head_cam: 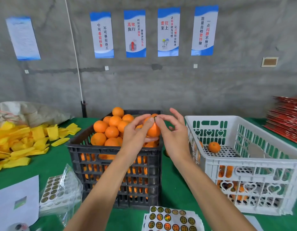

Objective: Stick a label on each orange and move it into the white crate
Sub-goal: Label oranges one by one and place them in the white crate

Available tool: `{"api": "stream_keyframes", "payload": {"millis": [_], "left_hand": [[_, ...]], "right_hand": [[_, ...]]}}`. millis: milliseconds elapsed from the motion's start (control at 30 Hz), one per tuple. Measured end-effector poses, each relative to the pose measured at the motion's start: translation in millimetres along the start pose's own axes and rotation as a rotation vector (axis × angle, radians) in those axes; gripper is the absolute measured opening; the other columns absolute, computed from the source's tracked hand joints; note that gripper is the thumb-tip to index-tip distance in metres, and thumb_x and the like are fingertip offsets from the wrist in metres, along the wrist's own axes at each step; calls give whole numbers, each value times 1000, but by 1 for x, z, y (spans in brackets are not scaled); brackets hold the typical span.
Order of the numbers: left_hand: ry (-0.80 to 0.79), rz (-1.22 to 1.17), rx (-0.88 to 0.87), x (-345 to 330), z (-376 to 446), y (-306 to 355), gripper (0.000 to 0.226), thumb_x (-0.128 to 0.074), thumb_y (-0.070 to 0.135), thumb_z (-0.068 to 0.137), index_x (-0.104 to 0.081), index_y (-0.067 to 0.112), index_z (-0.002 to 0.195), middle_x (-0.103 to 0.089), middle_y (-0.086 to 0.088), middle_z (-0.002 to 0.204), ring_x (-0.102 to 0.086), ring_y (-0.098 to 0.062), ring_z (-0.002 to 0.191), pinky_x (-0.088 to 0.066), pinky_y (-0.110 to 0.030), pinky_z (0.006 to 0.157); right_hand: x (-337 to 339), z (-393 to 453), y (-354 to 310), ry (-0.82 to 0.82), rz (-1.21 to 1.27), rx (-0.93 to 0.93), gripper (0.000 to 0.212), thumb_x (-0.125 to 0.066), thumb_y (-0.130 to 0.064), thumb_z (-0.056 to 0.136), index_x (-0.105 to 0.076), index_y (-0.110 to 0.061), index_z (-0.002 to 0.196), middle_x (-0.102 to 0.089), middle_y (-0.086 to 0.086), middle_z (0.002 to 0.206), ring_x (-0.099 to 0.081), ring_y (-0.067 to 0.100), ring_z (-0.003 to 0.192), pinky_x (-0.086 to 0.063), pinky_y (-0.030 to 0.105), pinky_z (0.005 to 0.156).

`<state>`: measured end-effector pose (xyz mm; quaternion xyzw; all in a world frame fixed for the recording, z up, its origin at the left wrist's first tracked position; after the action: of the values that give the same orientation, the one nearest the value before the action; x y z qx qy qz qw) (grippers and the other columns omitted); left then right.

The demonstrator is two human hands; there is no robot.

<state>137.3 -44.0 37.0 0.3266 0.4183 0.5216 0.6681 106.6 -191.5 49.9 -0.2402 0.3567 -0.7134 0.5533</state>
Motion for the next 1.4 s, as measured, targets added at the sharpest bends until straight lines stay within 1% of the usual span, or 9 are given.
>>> {"api": "stream_keyframes", "payload": {"millis": [167, 333, 467, 600, 733, 867, 1167, 1267, 1400], "left_hand": [[-30, 37, -50, -1, -2, 1, 36, -68, 23, 100, -65, 20, 136, -71, -6, 124, -72, -23, 111, -64, -43, 78], [-155, 264, 30, -21, 7, -9, 48, -40, 23, 112, -33, 16, 159, -49, -7, 154, -54, -18, 137, -47, -43, 113], [-321, 250, 176, -46, 11, -14, 46, -37, 31, 112, -37, 25, 158, -53, 5, 149, -58, 5, 122, -47, -24, 107], [-276, 1000, 38, -24, 32, -10, 65, -39, 53, 108, -21, 24, 164, -26, -3, 168, -26, -22, 154, -23, -38, 124], [-115, 1674, 573, 72, 48, -22, 54, -52, 41, 102, -44, 13, 148, -41, -17, 155, -40, -41, 140, -40, -52, 112], [-274, 1697, 678, 100, 56, -34, 52, -66, 34, 94, -50, 10, 138, -55, -11, 135, -56, -31, 118, -49, -39, 93], [-305, 1832, 570, 110, 79, -45, 45, -66, 29, 97, -53, 10, 136, -54, -12, 140, -54, -32, 129, -47, -42, 108], [-251, 1822, 527, 113, 80, -45, 49, -70, 36, 91, -59, 9, 131, -60, -11, 130, -59, -30, 119, -52, -39, 96], [-1, 1683, 346, 103, 79, -23, 80, -84, 55, 73, -56, 9, 132, -51, -16, 135, -59, -34, 114, -52, -41, 86]], "right_hand": [[5, 6, 13, -35, -82, -106, 69, -75, -55, 88, -45, -43, 149, -38, -17, 151, -52, -8, 121, -49, 26, 100], [4, 3, 20, -104, -197, -71, 37, -63, -59, 95, -59, -46, 129, -66, -22, 115, -70, 2, 99, -60, 30, 85], [25, 7, 27, -67, -38, -146, 34, -71, -47, 93, -58, -50, 125, -66, -8, 114, -75, 18, 69, -57, 24, 58], [78, 8, 25, 143, -675, -28, 43, -73, -44, 92, -55, -40, 130, -45, 0, 127, -64, 22, 69, -53, 30, 65], [128, 5, 26, 256, -872, 69, 37, -69, -28, 97, -57, -30, 132, -37, 5, 137, -60, 33, 70, -56, 39, 69], [137, 2, 36, 226, -847, 127, 29, -58, -11, 100, -66, -16, 128, -44, 0, 140, -63, 29, 74, -51, 37, 70], [105, -10, 39, 153, -817, 139, 27, -53, -21, 103, -69, -14, 123, -58, -1, 133, -67, 20, 87, -54, 34, 74], [98, -17, 42, 122, -786, 124, 26, -53, -22, 103, -69, -16, 123, -60, -4, 132, -64, 15, 69, -44, 29, 69], [85, -23, 40, 78, -705, 148, 25, -54, -22, 103, -69, -18, 122, -61, -7, 131, -62, 7, 65, -52, 32, 68]]}}
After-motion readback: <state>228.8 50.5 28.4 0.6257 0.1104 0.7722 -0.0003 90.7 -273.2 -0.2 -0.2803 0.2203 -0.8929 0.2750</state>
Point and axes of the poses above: each hand's wrist, its own z-axis towards the middle knuckle, its own x-axis out of the back of the hand, y = z × x, the point moved 7 cm from there along z, towards the middle knuckle
